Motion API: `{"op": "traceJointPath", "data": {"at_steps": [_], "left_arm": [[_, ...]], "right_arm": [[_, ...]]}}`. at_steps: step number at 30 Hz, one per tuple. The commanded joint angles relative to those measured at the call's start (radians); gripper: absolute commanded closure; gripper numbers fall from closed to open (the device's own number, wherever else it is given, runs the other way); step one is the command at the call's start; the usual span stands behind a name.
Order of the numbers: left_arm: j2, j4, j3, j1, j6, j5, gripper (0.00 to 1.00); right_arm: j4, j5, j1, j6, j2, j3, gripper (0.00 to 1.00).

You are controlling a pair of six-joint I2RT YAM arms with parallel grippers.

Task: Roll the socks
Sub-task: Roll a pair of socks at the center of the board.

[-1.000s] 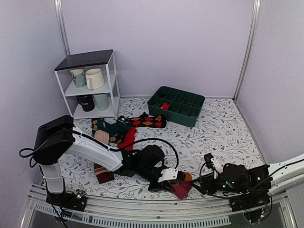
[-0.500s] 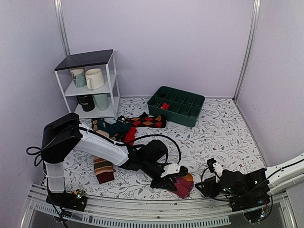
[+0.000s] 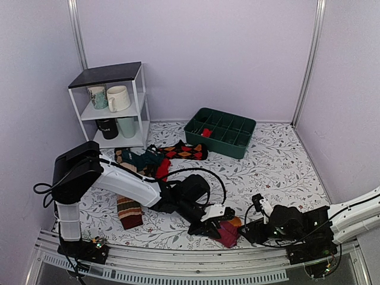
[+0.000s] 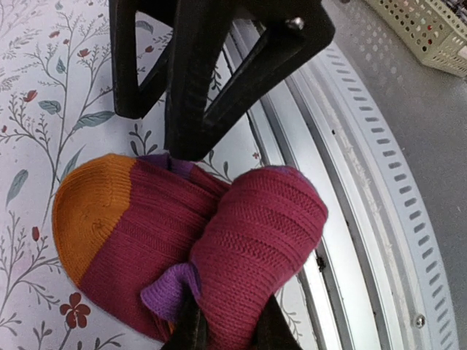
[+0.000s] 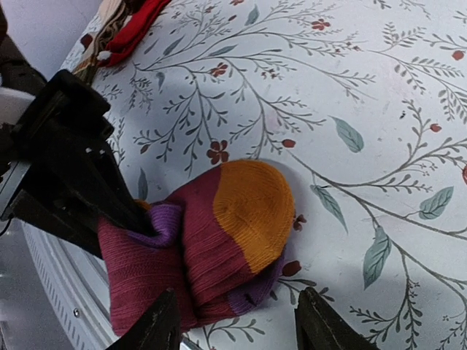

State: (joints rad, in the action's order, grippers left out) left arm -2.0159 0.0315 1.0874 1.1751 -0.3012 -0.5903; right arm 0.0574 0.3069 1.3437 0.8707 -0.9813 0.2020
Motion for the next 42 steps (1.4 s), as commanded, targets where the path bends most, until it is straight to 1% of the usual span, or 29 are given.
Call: {"op": "traceJointPath", "data": {"at_steps": [1,4,6,8,12,17,21,27,28,30,32,34,37,42], "left_arm": [[-0.133,-0.275,-0.076,0.015,0.024,0.103,1.0],[-0.139,-0.286,-0.068,0.014,0.019,0.102,1.0],[-0.139,-0.289,-0.066,0.013,0.019,0.102,1.0],[-0.14,-0.288,-0.067,0.014,0.02,0.102,1.0],[-0.147,-0.287,-0.066,0.011,0.025,0.099,1.0],[-0.147,-0.291,-0.063,0.01,0.026,0.098,1.0],[-0.149,-0.29,-0.061,0.009,0.029,0.097,1.0],[-0.152,-0.291,-0.06,0.009,0.029,0.097,1.0],[-0.153,-0.292,-0.06,0.008,0.027,0.096,1.0],[-0.153,-0.291,-0.06,0.009,0.027,0.096,1.0],[-0.153,-0.291,-0.06,0.009,0.028,0.099,1.0],[-0.153,-0.291,-0.059,0.008,0.026,0.1,1.0],[-0.155,-0.291,-0.058,0.009,0.025,0.098,1.0],[-0.153,-0.293,-0.056,0.007,0.025,0.099,1.0]], "right_arm": [[0.077,-0.113,-0.008,-0.067,0.055,-0.029,0.43],[0.221,-0.201,-0.005,-0.166,0.101,-0.074,0.41],[0.283,-0.224,0.002,-0.248,0.104,-0.092,0.4],[0.286,-0.201,0.025,-0.316,0.069,-0.073,0.37],[0.266,-0.105,0.085,-0.395,0.005,-0.034,0.33],[0.29,-0.135,0.099,-0.446,-0.056,-0.01,0.32],[0.285,-0.145,0.114,-0.45,-0.133,0.028,0.31],[0.265,-0.168,0.12,-0.398,-0.256,0.084,0.32],[0.257,-0.169,0.123,-0.39,-0.265,0.087,0.32],[0.245,-0.169,0.123,-0.368,-0.272,0.087,0.38],[0.232,-0.168,0.123,-0.345,-0.268,0.081,0.41],[0.215,-0.166,0.124,-0.323,-0.263,0.074,0.42],[0.176,-0.14,0.134,-0.293,-0.237,0.072,0.39],[0.056,-0.042,0.149,-0.273,-0.081,0.071,0.32]]}}
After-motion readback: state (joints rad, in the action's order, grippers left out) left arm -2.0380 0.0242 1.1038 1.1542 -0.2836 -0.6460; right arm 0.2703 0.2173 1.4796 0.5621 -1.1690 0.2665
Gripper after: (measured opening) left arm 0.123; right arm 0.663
